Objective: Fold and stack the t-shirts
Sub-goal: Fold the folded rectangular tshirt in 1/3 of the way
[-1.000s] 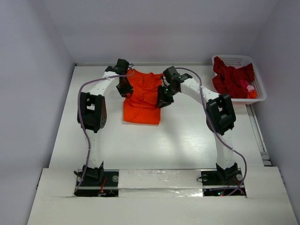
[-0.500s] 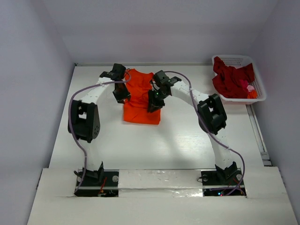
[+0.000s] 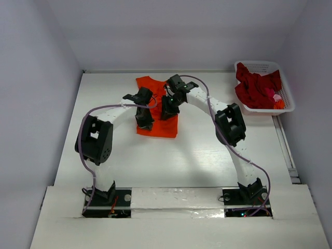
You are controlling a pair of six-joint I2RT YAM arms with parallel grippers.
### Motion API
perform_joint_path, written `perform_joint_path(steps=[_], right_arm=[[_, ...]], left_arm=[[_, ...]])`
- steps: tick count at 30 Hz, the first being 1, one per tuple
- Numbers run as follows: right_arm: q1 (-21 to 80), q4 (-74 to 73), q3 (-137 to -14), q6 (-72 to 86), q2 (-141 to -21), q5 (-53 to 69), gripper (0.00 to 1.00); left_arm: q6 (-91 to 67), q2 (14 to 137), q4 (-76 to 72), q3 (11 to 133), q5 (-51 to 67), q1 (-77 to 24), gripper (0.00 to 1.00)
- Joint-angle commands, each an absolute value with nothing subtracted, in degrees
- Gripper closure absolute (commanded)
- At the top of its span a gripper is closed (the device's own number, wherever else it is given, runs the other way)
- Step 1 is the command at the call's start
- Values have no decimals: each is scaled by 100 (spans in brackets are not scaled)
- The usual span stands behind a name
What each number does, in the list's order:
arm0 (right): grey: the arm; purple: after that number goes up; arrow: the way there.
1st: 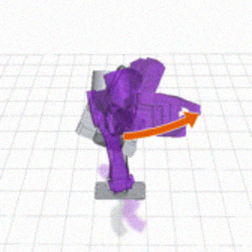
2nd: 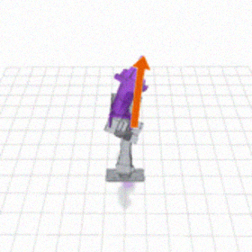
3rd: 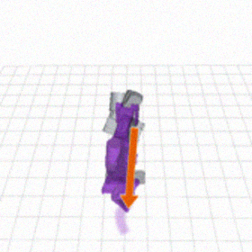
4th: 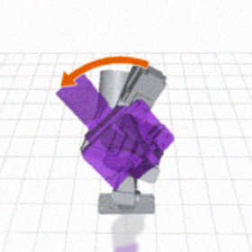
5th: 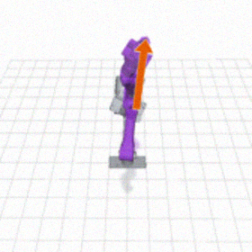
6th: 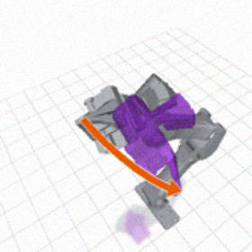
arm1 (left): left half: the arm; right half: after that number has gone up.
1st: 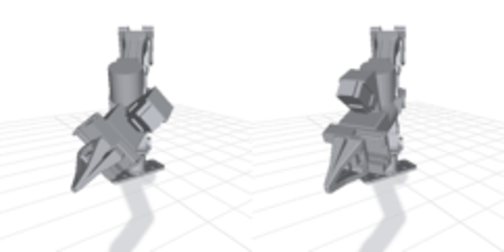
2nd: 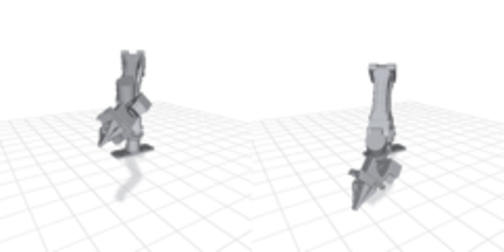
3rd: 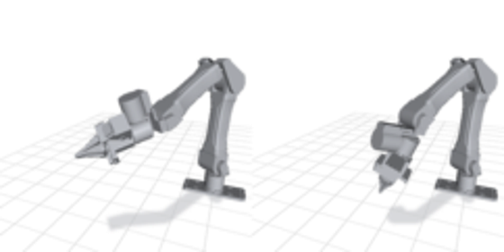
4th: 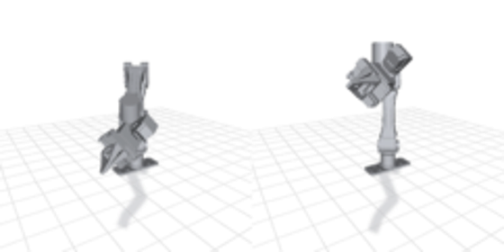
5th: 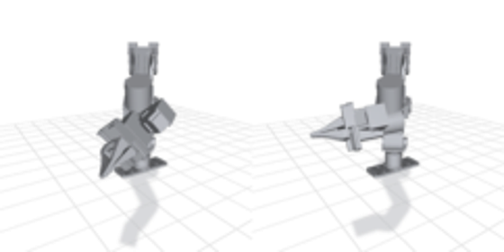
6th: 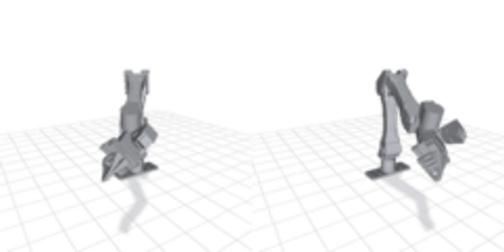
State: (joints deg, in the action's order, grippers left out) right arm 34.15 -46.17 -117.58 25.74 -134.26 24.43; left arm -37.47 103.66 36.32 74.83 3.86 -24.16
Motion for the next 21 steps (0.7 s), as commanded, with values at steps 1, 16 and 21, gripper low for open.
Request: perform_joint_path(steps=[1, 16, 21], right_arm=[[3410, -4693, -11971, 2593, -13474, 2496, 70], [3410, -4702, -12006, 2619, -13570, 2523, 75], [3410, -4869, -12242, 2514, -13763, 2391, 94]], left_arm=[[-3885, 10344, 3323, 7339, 369, -2435, 100], [-4113, 11135, 2795, 7128, 378, -2487, 100], [-4140, 11162, 2707, 7014, 466, -2487, 100]])
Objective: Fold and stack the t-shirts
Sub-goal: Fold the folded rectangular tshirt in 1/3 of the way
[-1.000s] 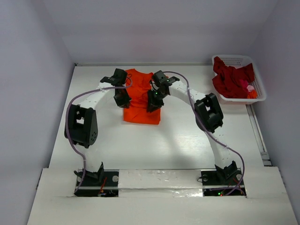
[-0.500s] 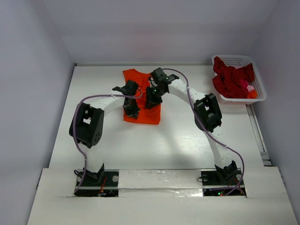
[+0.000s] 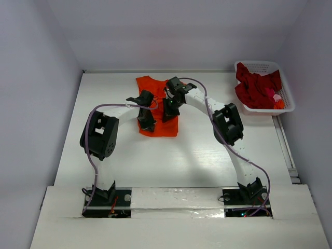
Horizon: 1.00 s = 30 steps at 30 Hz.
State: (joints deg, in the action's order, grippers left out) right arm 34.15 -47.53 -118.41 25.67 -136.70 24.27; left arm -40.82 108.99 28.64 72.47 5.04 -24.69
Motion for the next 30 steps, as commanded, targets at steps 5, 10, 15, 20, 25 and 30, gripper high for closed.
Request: perform_joint_path(steps=[5, 10, 15, 20, 25, 30], right_arm=[[3410, -5079, -12708, 2443, -14071, 2276, 97], [3410, -5247, -13236, 2443, -14466, 2268, 97], [3357, -5291, -13447, 2452, -14651, 2259, 100], [3156, -5326, -13605, 2452, -14704, 2224, 100], [2971, -5370, -13930, 2443, -14739, 2119, 100], [2866, -5388, -14001, 2408, -14748, 2118, 100]], left_arm=[[-4131, 11101, 2760, 6908, 413, -2487, 100], [-4131, 11022, 2769, 6776, 431, -2487, 100], [-4131, 10942, 2830, 6811, 440, -2487, 100], [-4113, 10942, 2857, 6785, 439, -2487, 100], [-4113, 10925, 2812, 6662, 440, -2540, 100], [-4113, 10925, 2786, 6601, 448, -2540, 100]])
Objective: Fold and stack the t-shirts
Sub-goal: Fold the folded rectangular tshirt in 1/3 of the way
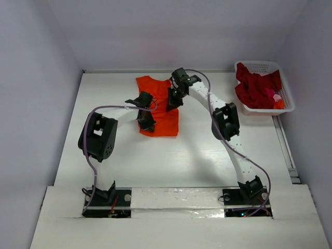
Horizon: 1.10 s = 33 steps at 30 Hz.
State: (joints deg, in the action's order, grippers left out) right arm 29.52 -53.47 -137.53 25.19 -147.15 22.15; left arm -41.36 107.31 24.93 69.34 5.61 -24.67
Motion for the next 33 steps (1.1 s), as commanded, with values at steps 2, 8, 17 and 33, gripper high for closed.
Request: perform_joint_path(steps=[2, 8, 17, 33], right_arm=[[2865, -5388, -14045, 2391, -14731, 2066, 100], [2689, -5370, -14308, 2365, -14704, 2083, 100], [2689, -5274, -14028, 2276, -13694, 2249, 100], [3718, -5063, -13176, 2338, -13676, 2689, 100]], left_arm=[[-4104, 10916, 2786, 6583, 457, -2540, 100], [-4087, 10916, 2795, 6574, 448, -2540, 100], [-4104, 10995, 2760, 6618, 475, -2593, 100], [-4157, 11004, 2769, 6706, 492, -2646, 100]])
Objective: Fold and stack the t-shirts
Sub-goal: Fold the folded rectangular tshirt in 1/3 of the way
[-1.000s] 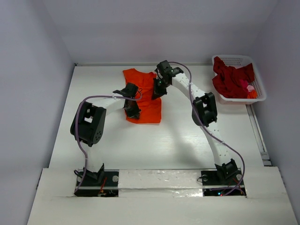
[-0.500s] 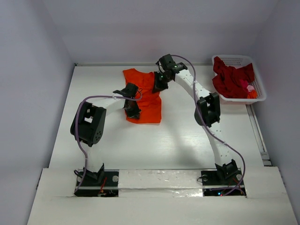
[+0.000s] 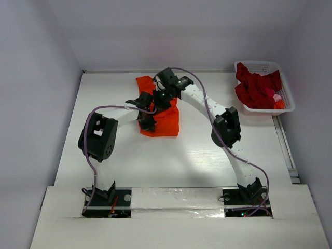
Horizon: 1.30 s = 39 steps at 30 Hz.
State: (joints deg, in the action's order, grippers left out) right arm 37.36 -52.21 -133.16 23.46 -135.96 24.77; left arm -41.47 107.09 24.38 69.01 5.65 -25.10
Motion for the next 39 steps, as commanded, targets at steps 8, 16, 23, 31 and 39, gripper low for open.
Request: perform_joint_path(steps=[8, 16, 23, 31, 39], right_arm=[[3718, -5019, -13105, 2355, -13746, 2689, 100], [3718, -4975, -13061, 2426, -13957, 2856, 100], [3718, -5036, -13078, 2522, -13966, 3023, 100], [3718, -5080, -13210, 2540, -14194, 3067, 100], [3718, -4904, -13043, 2619, -14265, 3155, 100]], left_arm=[[-4175, 10951, 2812, 6768, 483, -2646, 100], [-4184, 10899, 2821, 6732, 466, -2646, 100], [-4184, 10881, 2865, 6794, 466, -2646, 100], [-4166, 10855, 2944, 6864, 475, -2646, 100], [-4166, 10784, 2988, 6873, 466, -2646, 100]])
